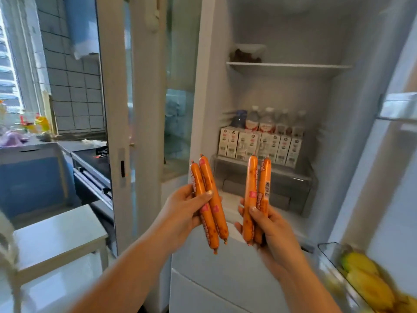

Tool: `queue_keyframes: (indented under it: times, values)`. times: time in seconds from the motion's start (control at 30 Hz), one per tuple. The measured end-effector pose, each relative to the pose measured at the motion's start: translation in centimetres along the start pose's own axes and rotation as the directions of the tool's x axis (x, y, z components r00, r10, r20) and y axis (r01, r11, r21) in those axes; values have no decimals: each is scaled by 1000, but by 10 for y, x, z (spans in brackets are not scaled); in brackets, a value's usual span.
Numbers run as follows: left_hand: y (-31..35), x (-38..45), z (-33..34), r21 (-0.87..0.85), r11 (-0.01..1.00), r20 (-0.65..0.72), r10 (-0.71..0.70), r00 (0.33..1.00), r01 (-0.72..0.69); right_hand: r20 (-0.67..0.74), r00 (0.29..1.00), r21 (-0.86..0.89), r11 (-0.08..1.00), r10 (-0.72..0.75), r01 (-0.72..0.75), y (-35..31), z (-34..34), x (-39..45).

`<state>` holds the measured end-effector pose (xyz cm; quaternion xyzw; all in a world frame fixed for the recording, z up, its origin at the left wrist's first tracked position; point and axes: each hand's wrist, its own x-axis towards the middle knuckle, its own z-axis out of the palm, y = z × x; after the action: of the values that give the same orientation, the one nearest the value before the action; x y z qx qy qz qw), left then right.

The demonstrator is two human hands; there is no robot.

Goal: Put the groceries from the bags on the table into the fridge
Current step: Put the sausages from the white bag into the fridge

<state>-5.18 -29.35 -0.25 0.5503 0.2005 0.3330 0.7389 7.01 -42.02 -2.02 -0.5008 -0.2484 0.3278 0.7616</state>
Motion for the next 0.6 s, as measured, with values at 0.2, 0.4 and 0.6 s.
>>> queue_keyframes:
  times: [0.2,0.4,0.6]
  values:
    - [0,122,1,48,999,51,-16,999,14,-89,992,-38,996,-89,85,-4,-4,121]
    - [-18,219,8,31,996,178,-89,980,85,-206,974,-76,994,-95,81,-4,-33,196]
    - [-29,295,20,51,991,331,-131,935,121,-384,878,-545,838,-286,35,-31,-72,253]
